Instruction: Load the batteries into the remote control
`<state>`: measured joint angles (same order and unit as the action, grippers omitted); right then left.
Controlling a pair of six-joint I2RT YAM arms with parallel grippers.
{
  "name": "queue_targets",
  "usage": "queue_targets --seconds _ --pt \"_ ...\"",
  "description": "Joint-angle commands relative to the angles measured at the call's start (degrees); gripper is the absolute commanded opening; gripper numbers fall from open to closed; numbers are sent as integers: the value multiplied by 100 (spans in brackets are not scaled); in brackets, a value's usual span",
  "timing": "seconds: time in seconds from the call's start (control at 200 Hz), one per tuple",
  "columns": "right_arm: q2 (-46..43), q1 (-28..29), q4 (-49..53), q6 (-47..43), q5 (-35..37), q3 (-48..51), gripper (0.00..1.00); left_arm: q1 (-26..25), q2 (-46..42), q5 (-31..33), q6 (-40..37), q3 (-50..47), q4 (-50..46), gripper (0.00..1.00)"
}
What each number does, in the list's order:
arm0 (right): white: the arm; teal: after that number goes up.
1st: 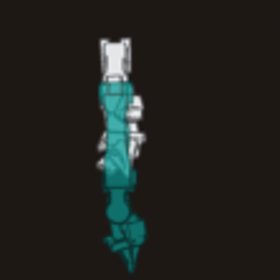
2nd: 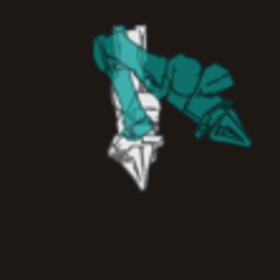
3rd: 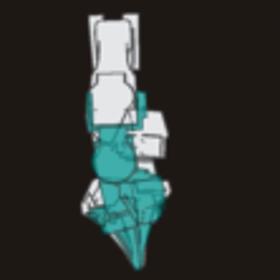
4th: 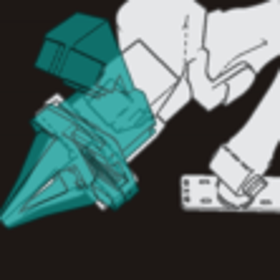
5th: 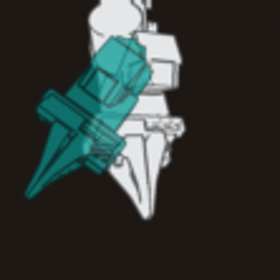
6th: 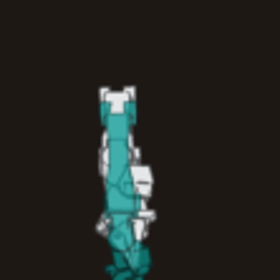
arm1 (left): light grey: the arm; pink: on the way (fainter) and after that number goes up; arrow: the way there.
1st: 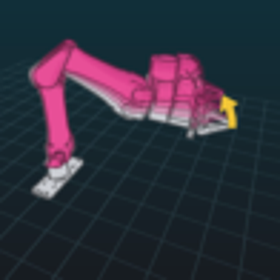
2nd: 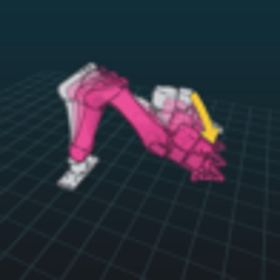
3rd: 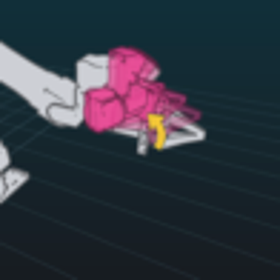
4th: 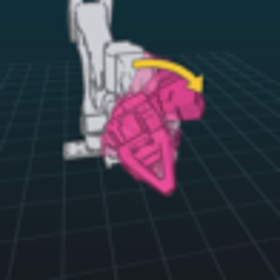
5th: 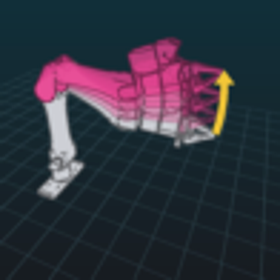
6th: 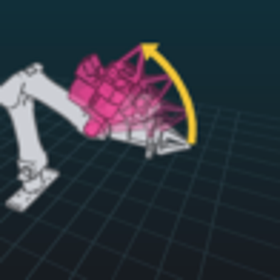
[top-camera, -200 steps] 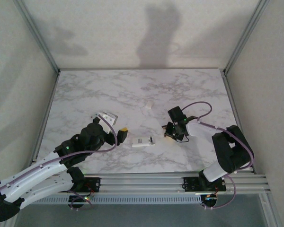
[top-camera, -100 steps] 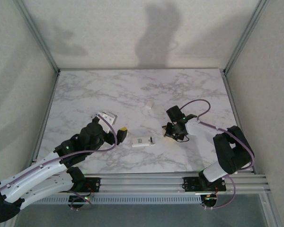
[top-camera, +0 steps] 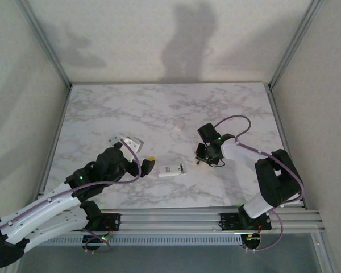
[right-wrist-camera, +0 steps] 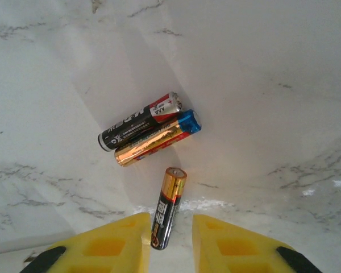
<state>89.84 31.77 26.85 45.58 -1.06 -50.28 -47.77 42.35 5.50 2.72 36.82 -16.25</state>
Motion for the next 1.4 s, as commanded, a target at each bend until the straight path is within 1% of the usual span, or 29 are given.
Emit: queue_targets --seconds 0.0,0.325,0.581,0.666,0.766,0.836,0.881,0.901,0.956,0.981,1.051,1.136,1.257,1.327,1.397 --pt "183 41 64 -101 213 -234 25 48 -72 -235 -131 -70 105 100" --pt "514 37 -39 -99 256 -289 22 48 -53 -216 -125 -69 91 100" --pt "493 48 75 -137 330 -190 15 48 -21 -137 -131 -70 79 100" --pt "296 40 109 -122 317 -62 13 51 -47 -136 -123 -78 83 99" --pt "-142 67 91 -221 275 106 12 48 -69 -187 -131 -83 97 100" --pt "-574 124 -197 -392 8 293 11 56 -41 -159 -61 -87 99 100" --pt "-848 219 -351 -453 -5 387 11 102 1 -20 208 -36 83 99" --pt "-969 280 -413 -492 14 408 11 118 37 87 461 43 20 100" --pt "-1230 448 -490 -603 131 411 11 118 224 557 1463 427 -343 100" --pt "-1321 539 -512 -656 198 402 11 119 325 648 1917 559 -479 99" --pt "-1506 745 -625 -735 367 412 11 127 555 320 2751 660 -570 99" --pt "-1571 872 -905 -854 344 486 11 127 742 47 3682 388 -237 97" --pt "-1487 935 -1146 -988 120 534 11 138 920 -269 4441 -231 516 91" --pt "-1440 971 -1282 -1017 51 609 11 147 1109 -506 4615 -510 932 87" --pt "-1401 1010 -1426 -1006 6 703 11 150 1434 -654 4652 -608 1112 85"
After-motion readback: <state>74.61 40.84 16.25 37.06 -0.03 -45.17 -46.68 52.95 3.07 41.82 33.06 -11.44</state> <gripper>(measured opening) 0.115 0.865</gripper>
